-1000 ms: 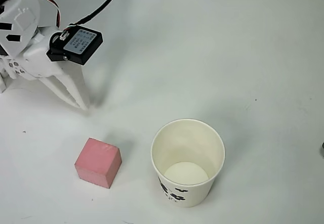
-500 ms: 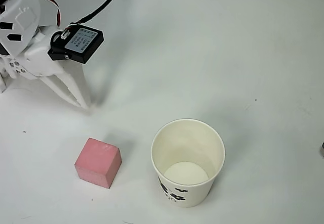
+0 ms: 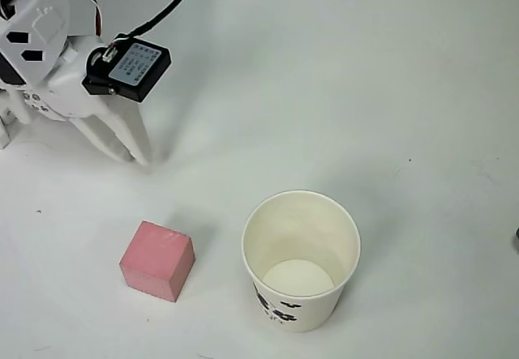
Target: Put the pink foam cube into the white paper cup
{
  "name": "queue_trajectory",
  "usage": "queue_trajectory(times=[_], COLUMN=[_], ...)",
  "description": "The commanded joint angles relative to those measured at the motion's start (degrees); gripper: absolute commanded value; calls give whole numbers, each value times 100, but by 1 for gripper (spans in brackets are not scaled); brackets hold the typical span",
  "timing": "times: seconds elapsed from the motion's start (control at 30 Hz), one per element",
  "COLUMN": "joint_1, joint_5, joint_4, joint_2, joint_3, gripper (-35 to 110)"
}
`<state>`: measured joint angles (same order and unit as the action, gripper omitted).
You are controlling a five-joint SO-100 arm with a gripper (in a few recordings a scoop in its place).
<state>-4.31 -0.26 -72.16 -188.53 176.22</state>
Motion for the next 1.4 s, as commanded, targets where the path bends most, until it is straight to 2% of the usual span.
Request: queue_trajectory(times=[0.0,0.1,0.5,0.63,1.0,1.37], joint_1=[35,158,932,940,1055,1336], joint_5=[-26,-114,-1081,-1134,-1679,-2268], joint_4=[88,114,290,624,1125,1266], joint_2=[-88,220,3366,3691,5493,7102], joint_3=[-712,-1099,-3270,-3419,-4465,-5704], gripper=[21,23,27,27,39,39])
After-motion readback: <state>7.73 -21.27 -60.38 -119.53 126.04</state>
